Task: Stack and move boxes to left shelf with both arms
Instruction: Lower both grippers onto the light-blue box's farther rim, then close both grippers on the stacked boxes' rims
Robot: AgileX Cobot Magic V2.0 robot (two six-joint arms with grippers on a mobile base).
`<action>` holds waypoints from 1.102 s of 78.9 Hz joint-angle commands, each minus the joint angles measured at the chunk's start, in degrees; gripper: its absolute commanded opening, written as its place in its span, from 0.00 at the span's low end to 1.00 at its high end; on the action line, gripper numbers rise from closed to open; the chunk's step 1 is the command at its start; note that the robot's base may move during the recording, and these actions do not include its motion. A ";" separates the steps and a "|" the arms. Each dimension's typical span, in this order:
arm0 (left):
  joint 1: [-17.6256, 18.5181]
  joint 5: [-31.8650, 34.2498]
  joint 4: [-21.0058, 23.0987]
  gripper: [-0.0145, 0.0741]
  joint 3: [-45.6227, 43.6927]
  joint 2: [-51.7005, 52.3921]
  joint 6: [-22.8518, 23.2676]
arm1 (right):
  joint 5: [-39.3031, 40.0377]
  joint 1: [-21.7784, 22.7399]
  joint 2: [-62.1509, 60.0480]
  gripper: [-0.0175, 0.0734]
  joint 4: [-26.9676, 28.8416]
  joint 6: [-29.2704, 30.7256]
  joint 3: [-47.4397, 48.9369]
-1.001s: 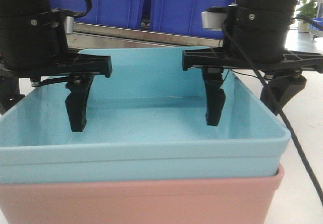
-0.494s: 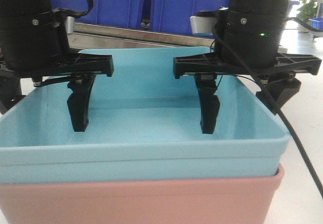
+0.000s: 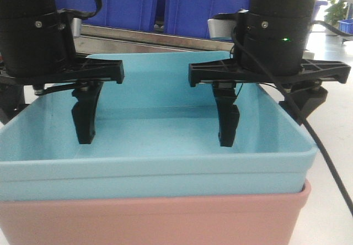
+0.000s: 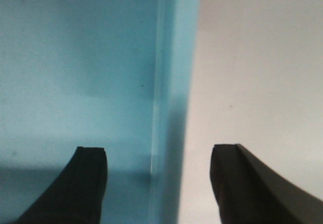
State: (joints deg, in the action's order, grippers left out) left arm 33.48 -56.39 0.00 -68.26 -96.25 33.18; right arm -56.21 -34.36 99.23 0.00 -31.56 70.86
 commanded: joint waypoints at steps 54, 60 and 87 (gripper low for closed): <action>0.34 1.09 0.00 0.16 -1.23 2.25 0.83 | 3.31 0.04 -2.27 0.28 -0.65 -0.28 1.80; 0.34 1.73 0.70 0.16 -1.23 2.25 0.83 | 3.62 0.04 -2.27 0.28 -0.65 -0.28 1.80; 0.34 -6.60 2.82 0.16 -6.08 2.63 1.04 | -4.16 0.04 -2.52 0.27 -0.73 -2.10 6.23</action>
State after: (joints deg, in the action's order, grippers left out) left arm 33.48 -59.53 1.39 -70.20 -96.53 33.32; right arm -59.46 -34.36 99.73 -0.89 -33.10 73.00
